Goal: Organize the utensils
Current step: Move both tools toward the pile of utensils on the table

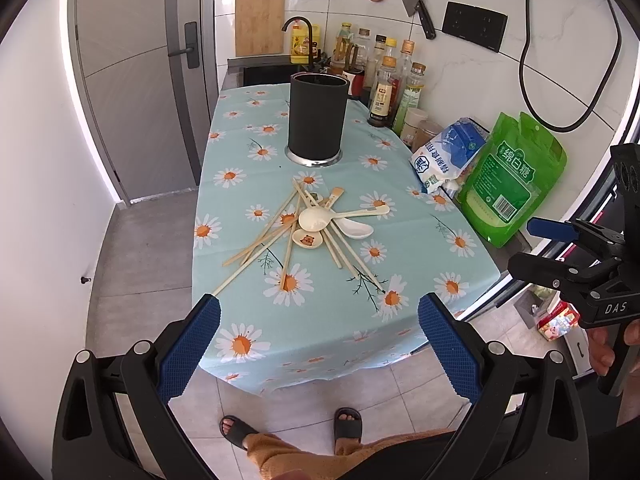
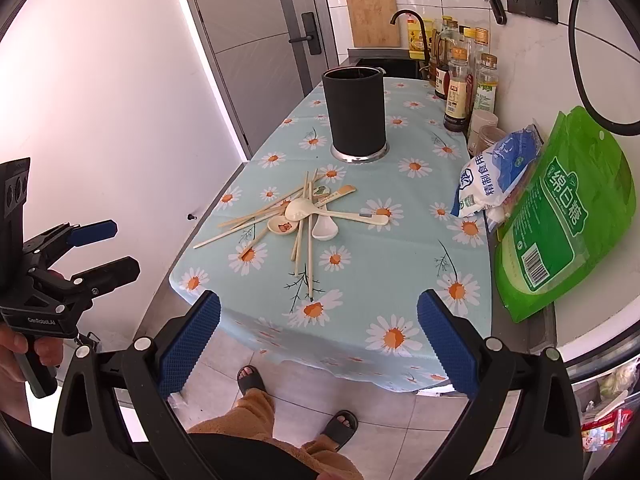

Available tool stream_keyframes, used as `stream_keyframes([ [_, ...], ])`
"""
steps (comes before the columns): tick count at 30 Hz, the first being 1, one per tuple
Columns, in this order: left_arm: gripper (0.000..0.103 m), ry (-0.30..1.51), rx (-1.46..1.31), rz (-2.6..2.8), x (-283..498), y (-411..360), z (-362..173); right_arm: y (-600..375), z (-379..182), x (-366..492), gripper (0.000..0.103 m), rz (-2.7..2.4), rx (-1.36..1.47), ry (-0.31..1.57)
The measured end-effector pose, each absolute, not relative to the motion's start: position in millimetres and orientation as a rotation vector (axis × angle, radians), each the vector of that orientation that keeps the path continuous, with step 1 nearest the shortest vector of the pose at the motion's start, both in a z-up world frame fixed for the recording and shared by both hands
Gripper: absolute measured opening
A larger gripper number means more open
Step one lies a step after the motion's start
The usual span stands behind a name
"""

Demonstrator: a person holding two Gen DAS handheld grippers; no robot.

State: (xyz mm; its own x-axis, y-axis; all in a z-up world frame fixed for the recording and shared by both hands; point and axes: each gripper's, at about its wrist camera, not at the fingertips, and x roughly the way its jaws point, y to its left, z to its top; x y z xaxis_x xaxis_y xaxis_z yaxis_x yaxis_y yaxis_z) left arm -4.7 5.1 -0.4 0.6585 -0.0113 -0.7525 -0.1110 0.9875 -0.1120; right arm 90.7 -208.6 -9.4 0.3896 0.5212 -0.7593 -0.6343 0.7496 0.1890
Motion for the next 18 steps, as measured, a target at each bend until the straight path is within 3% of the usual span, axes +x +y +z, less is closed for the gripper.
stream_keyframes([
  [18,0.096,0.906,-0.131,0.043,8,-14,-3,-216,-17,110,0.098,0.775,-0.156,0.944],
])
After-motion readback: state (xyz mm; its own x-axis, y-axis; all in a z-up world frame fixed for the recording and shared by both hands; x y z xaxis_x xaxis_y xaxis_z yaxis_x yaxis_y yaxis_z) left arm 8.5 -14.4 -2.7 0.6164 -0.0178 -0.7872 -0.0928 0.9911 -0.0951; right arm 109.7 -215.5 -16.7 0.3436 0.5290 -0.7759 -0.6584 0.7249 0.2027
